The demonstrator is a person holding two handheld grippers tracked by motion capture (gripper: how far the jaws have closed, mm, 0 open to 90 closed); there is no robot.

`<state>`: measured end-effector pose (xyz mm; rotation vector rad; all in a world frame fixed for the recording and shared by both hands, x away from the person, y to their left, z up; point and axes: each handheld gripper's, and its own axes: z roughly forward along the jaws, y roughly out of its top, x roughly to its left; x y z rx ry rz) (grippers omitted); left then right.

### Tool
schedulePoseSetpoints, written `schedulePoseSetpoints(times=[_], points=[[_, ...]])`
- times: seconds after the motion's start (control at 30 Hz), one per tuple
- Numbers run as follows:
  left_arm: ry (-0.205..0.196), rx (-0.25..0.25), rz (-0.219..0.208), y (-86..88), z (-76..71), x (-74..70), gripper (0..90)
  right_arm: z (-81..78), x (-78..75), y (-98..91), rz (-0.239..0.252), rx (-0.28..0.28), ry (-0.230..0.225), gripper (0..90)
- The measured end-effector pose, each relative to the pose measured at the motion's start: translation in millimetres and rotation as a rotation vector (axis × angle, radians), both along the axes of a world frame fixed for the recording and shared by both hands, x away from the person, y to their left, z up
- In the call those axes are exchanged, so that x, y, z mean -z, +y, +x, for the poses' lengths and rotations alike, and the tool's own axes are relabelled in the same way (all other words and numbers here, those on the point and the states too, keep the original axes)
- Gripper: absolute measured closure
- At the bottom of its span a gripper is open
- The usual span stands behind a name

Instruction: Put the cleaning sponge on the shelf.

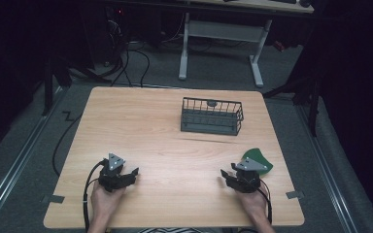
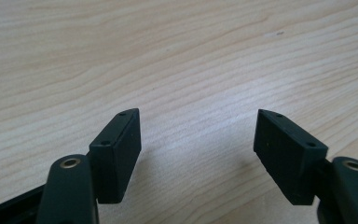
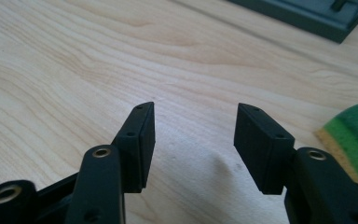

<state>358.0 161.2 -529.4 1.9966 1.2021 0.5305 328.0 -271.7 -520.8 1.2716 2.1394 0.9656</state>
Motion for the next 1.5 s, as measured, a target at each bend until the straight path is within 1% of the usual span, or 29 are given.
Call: schedulePoseSetpoints(times=[0.13, 0.17, 0.27, 0.33, 0.4, 0.47, 0.5, 0.57, 0.6, 0.63, 0.7, 0.77, 0.8, 0.83, 0.9, 0.97, 1.0, 1.03, 1.07, 1.1, 1.13, 1.2, 1.27, 1.33, 1.37, 1.4, 1.43, 1.5], points=[[-0.012, 0.011, -0.011, -4.0, 0.8, -9.2, 32.6, -0.3, -9.1, -5.1, 0.015, -0.004, -0.020, 51.0], [-0.018, 0.013, -0.012, -5.3, 1.4, -11.5, 32.7, -0.1, -12.4, -7.4, 0.029, -0.004, -0.027, 51.6], [-0.023, 0.025, -0.027, -8.8, 4.3, -17.3, 33.0, 1.8, -16.7, -11.9, 0.047, -0.004, -0.026, 52.2], [-0.023, 0.039, -0.026, -12.5, 6.7, -22.1, 34.1, 2.5, -19.4, -14.4, 0.063, -0.004, -0.027, 52.2], [-0.021, 0.044, -0.027, -14.2, 7.6, -23.3, 35.5, 2.6, -22.6, -16.5, 0.070, -0.004, -0.031, 52.3], [-0.010, 0.066, -0.045, -18.4, 10.9, -26.7, 36.3, 2.9, -25.7, -19.1, 0.076, -0.005, -0.036, 52.3], [-0.010, 0.066, -0.045, -18.4, 10.9, -26.7, 36.6, 3.1, -27.1, -20.7, 0.082, -0.004, -0.035, 52.3], [-0.004, 0.083, -0.059, -21.9, 13.1, -29.5, 36.8, 3.5, -28.7, -22.4, 0.081, -0.001, -0.032, 52.3], [-0.003, 0.091, -0.064, -23.7, 14.0, -31.1, 36.9, 4.1, -30.7, -24.9, 0.088, 0.003, -0.035, 52.3], [-0.008, 0.101, -0.075, -26.7, 15.8, -33.6, 37.5, 5.0, -34.8, -29.2, 0.102, 0.008, -0.033, 52.4], [-0.007, 0.111, -0.073, -30.5, 19.0, -37.2, 37.5, 6.8, -38.7, -33.4, 0.106, 0.010, -0.039, 53.7], [-0.009, 0.120, -0.084, -34.3, 21.5, -41.6, 37.4, 8.8, -44.0, -38.6, 0.118, 0.014, -0.044, 55.5], [-0.009, 0.120, -0.084, -34.3, 21.5, -41.6, 37.4, 9.7, -46.8, -40.9, 0.120, 0.015, -0.047, 56.3], [-0.010, 0.131, -0.090, -37.9, 23.9, -46.7, 37.4, 10.4, -49.7, -42.7, 0.123, 0.017, -0.048, 57.1], [-0.016, 0.138, -0.102, -41.1, 27.2, -50.8, 37.7, 12.6, -54.4, -45.9, 0.126, 0.018, -0.055, 58.0], [-0.012, 0.142, -0.105, -42.9, 29.5, -52.5, 37.8, 14.0, -56.3, -47.8, 0.126, 0.018, -0.057, 58.1], [-0.011, 0.148, -0.107, -47.1, 33.8, -56.2, 37.9, 17.5, -59.8, -51.5, 0.133, 0.018, -0.058, 59.1], [-0.011, 0.148, -0.107, -47.1, 33.8, -56.2, 38.0, 19.5, -61.3, -53.4, 0.138, 0.021, -0.055, 59.2], [-0.009, 0.151, -0.117, -50.9, 38.1, -60.0, 38.1, 21.7, -63.2, -55.5, 0.140, 0.025, -0.049, 59.7], [-0.009, 0.153, -0.116, -52.9, 40.5, -62.3, 38.1, 23.3, -64.3, -56.9, 0.141, 0.027, -0.048, 60.0], [-0.009, 0.153, -0.116, -52.9, 40.5, -62.3, 38.2, 25.5, -65.8, -58.8, 0.143, 0.029, -0.046, 60.1], [-0.015, 0.159, -0.114, -60.7, 49.3, -70.0, 38.3, 30.3, -68.9, -62.9, 0.154, 0.034, -0.048, 60.4], [-0.019, 0.158, -0.118, -62.5, 51.3, -71.7, 38.3, 33.4, -70.9, -65.6, 0.161, 0.035, -0.044, 60.8], [-0.021, 0.163, -0.132, -68.9, 59.1, -78.8, 38.7, 40.1, -75.4, -71.9, 0.199, 0.041, -0.041, 61.9], [-0.020, 0.165, -0.135, -71.1, 61.5, -81.0, 39.3, 41.8, -76.4, -73.4, 0.204, 0.041, -0.042, 62.1], [-0.022, 0.169, -0.126, -73.2, 64.1, -83.1, 39.1, 44.0, -77.5, -74.9, 0.210, 0.041, -0.043, 62.6], [-0.022, 0.169, -0.126, -73.2, 64.1, -83.1, 39.3, 46.4, -78.7, -76.2, 0.210, 0.040, -0.039, 62.8], [-0.025, 0.167, -0.134, -79.5, 72.0, -88.4, 39.5, 51.3, -81.1, -78.2, 0.216, 0.039, -0.032, 62.9]])
